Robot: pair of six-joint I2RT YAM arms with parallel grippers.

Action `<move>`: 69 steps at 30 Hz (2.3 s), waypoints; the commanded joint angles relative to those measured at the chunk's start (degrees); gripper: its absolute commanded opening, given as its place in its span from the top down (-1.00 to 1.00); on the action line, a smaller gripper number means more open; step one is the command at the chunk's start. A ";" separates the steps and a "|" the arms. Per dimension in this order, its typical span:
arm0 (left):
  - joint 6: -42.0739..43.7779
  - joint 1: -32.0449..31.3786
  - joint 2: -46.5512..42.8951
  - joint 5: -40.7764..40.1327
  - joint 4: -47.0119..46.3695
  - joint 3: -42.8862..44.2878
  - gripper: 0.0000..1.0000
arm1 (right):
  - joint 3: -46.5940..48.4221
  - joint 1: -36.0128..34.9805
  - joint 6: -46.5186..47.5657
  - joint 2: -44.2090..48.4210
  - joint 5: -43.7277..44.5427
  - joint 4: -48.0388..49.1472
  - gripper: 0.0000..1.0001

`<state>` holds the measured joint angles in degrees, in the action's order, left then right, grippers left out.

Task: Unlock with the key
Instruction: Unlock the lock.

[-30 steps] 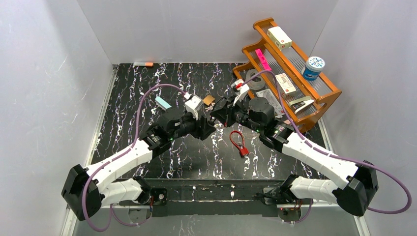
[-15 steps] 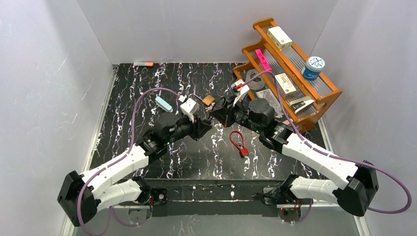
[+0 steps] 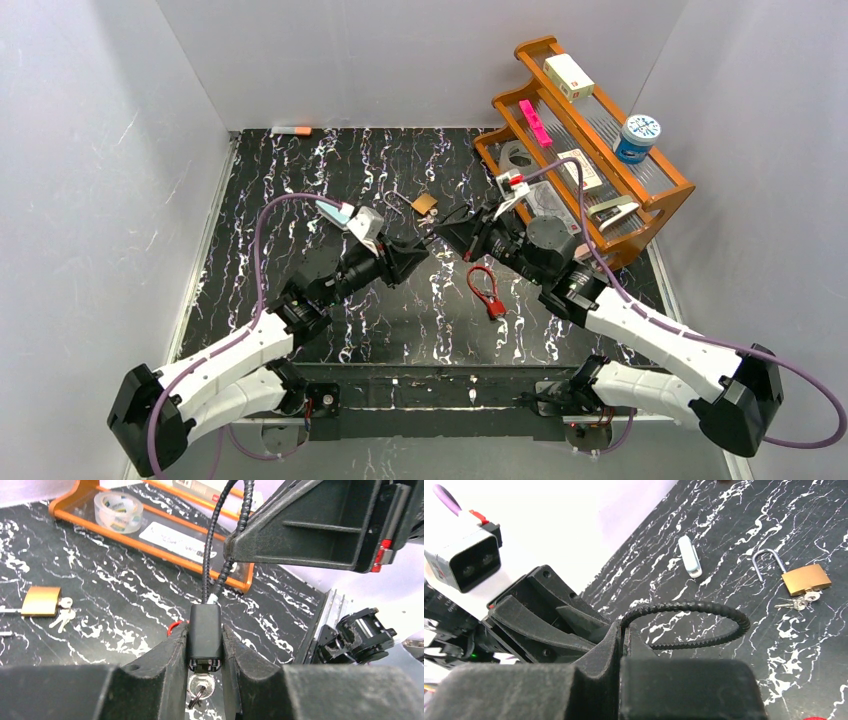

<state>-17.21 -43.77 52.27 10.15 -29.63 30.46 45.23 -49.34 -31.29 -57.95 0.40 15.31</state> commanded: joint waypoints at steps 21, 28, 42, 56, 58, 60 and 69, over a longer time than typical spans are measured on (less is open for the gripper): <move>-4.97 0.44 -4.90 -4.20 -22.36 -4.60 1.00 | 7.46 2.53 -9.23 -7.43 -5.88 -18.42 0.97; -4.49 0.43 -6.07 -7.92 -24.25 -4.91 1.00 | 9.37 1.33 -1.78 -7.90 -1.46 -23.81 0.97; -12.56 0.48 -9.57 -5.66 -27.54 -7.00 1.00 | -1.39 2.49 -10.97 3.65 -9.66 4.27 0.97; -7.61 0.48 -6.02 -1.95 -25.48 -7.18 1.00 | 4.44 2.49 -16.22 1.11 -15.87 1.57 -0.25; -7.13 0.49 -5.34 -2.08 -25.92 -6.76 1.00 | 6.44 2.42 -22.01 -0.05 -9.56 -5.75 -0.43; -6.55 0.42 -4.76 -1.87 -27.09 -6.58 1.00 | 4.49 2.39 -27.29 -0.31 -8.17 -2.96 -0.58; 0.34 0.44 -3.20 -0.38 -28.34 -6.91 1.00 | 7.07 2.14 -35.91 -4.83 -3.17 -1.70 -0.96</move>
<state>-21.93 -43.24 49.78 8.34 -53.12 21.93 48.60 -46.96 -62.24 -61.30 -6.50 13.91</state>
